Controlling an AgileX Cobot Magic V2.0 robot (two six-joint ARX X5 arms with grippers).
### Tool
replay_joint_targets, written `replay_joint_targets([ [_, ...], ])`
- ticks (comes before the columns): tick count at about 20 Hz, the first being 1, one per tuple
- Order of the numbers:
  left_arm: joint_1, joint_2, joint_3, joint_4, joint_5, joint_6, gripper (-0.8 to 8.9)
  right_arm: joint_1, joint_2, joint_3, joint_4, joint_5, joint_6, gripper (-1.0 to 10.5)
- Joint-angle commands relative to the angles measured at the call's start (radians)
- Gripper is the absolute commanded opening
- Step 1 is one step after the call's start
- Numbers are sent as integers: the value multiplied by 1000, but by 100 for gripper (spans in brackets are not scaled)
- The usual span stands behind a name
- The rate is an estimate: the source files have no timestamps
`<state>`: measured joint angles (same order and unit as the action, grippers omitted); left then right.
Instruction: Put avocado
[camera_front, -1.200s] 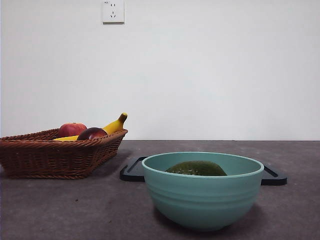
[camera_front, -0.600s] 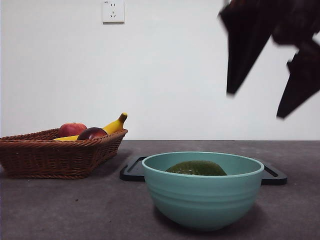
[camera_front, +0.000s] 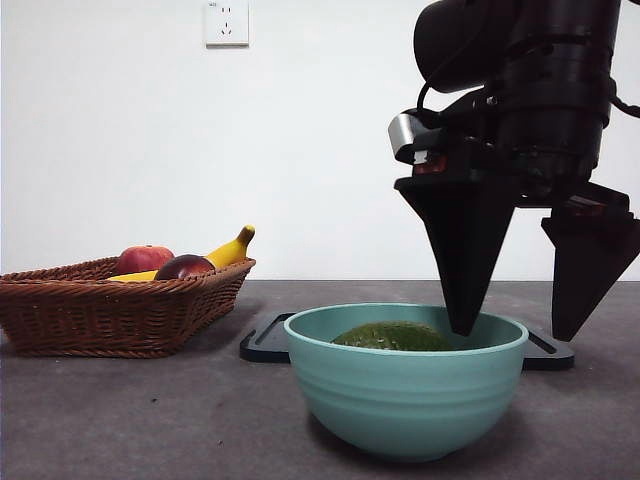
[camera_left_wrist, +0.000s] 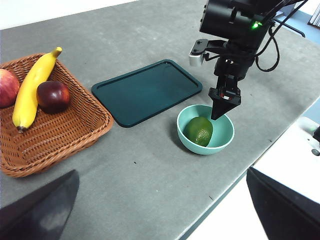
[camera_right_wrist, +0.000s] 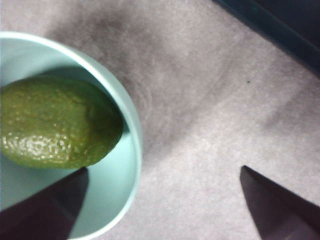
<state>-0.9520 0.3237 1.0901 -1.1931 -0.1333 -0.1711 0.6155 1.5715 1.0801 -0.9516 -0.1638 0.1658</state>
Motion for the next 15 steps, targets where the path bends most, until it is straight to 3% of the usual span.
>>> replay_joint_targets([
  [1,-10,1,10,11,-5,-2,554,11,23,14,2,-5,14,375],
  [11,-10,1,10,11,-5,-2,554,13,64,14,3,-48,37,301],
  [15,-10,1,10,10,-5,-2,554,16,102,14,41,-72,45,44],
])
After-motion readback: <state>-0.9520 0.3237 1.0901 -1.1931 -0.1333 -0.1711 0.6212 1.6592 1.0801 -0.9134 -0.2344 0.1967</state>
